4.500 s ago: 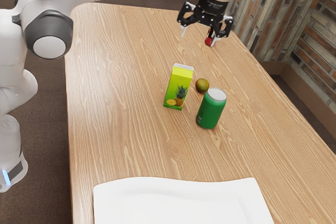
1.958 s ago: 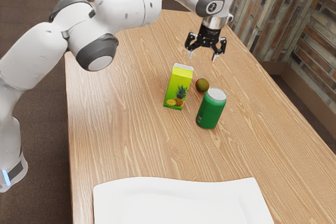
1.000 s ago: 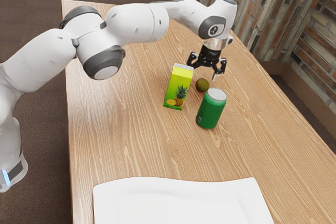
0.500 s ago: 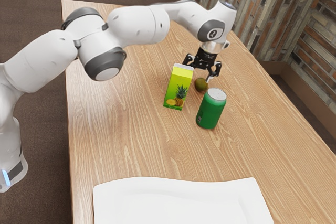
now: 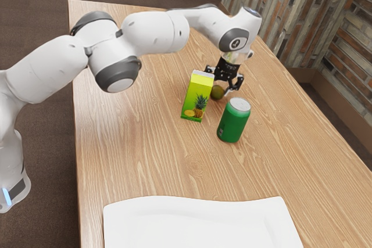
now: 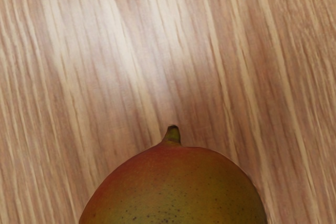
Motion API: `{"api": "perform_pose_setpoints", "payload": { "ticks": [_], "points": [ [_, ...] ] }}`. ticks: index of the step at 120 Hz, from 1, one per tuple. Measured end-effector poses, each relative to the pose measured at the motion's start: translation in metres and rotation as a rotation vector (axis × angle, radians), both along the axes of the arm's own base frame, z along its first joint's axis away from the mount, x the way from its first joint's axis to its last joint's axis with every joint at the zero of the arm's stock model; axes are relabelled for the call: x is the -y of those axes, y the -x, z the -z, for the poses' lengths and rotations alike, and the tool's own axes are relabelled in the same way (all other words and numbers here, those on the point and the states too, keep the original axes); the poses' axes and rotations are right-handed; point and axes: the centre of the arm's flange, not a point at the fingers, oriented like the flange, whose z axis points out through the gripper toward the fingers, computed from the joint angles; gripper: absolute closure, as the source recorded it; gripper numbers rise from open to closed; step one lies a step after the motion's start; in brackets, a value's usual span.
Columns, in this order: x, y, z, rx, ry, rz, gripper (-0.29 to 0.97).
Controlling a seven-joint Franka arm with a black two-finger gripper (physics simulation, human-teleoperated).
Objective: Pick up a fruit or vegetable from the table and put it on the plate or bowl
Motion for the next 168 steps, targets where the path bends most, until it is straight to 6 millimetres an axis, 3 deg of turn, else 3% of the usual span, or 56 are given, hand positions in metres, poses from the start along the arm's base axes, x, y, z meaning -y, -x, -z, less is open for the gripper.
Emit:
{"api": "perform_pose_setpoints", "payload": {
  "ticks": [43, 70, 85, 108, 116, 133, 156, 168],
  "points": [
    [-0.001, -0.001, 0.007, -0.010, -0.010, 0.004, 0.33],
    [0.002, -0.001, 0.000, 0.000, -0.013, 0.009, 0.35],
    [0.008, -0.001, -0.021, 0.031, -0.016, 0.021, 0.38],
    [0.022, 0.013, -0.114, 0.169, 0.002, 0.050, 0.41],
    [0.039, 0.019, -0.141, 0.208, 0.014, 0.078, 0.41],
    [0.096, 0.032, -0.192, 0.272, 0.026, 0.171, 0.40],
    [0.221, 0.041, -0.201, 0.259, 0.053, 0.353, 0.41],
    [0.301, 0.055, -0.200, 0.242, 0.050, 0.471, 0.42]
  ]
}}
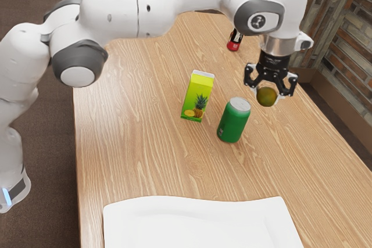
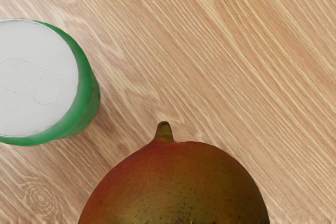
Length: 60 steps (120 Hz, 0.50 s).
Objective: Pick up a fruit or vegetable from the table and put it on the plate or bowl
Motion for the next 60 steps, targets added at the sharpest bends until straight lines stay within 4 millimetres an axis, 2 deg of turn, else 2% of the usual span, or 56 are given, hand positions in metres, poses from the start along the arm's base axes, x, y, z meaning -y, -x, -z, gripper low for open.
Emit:
{"api": "perform_pose_setpoints", "payload": {
  "ticks": [15, 23, 32, 42, 60],
  "points": [
    [0.111, 0.037, 0.007, -0.028, -0.032, 0.160, 0.42],
    [0.156, 0.059, 0.012, -0.052, -0.044, 0.226, 0.42],
    [0.198, 0.083, 0.021, -0.085, -0.059, 0.285, 0.42],
    [0.230, 0.104, 0.039, -0.130, -0.076, 0.326, 0.41],
    [0.259, 0.126, 0.068, -0.201, -0.096, 0.354, 0.40]
  ]
}}
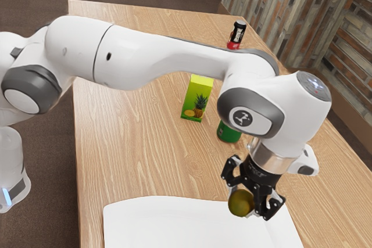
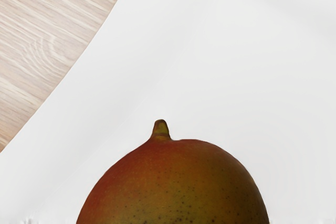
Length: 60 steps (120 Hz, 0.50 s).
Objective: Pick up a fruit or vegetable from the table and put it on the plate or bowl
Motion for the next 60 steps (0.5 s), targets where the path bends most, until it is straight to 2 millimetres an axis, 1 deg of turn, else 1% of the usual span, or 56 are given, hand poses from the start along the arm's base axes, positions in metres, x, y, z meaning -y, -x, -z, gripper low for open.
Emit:
{"api": "perform_pose_setpoints", "payload": {
  "ticks": [4, 16, 29, 50, 52, 60],
  "points": [
    [0.005, 0.004, 0.005, -0.012, -0.002, 0.006, 0.40],
    [0.031, 0.021, 0.018, -0.050, 0.004, 0.042, 0.40],
    [0.046, 0.033, 0.024, -0.075, 0.013, 0.057, 0.40],
    [0.046, 0.035, 0.026, -0.093, 0.008, 0.039, 0.40],
    [0.046, 0.035, 0.026, -0.093, 0.007, 0.036, 0.38],
    [0.045, 0.034, 0.027, -0.094, 0.006, 0.029, 0.24]
  ]
}}
